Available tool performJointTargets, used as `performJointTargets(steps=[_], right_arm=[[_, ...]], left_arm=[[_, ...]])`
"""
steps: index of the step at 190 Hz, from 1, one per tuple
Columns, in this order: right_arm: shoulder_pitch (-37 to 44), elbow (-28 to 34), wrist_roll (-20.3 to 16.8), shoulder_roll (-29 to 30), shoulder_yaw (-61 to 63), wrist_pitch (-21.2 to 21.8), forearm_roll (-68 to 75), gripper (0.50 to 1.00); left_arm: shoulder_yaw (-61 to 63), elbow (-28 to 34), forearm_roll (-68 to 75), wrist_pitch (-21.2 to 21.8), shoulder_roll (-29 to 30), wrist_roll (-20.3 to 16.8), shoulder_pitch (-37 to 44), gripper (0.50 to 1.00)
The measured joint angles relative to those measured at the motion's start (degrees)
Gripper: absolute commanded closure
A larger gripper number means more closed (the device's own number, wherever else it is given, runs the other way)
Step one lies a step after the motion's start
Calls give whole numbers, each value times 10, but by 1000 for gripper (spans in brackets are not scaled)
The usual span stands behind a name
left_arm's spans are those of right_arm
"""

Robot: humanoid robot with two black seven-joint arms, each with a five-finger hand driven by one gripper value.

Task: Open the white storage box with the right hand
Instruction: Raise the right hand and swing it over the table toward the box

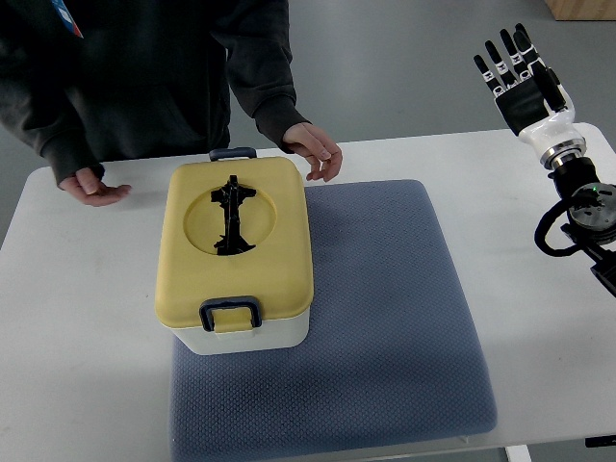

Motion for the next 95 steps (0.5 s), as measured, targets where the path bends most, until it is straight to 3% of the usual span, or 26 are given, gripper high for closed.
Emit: performJointTargets(steps=[95], right_arm=[[10,6,-2,1,-4,1,-2,570]], left_arm=[[0,-5,0,-1,0,3,0,500]])
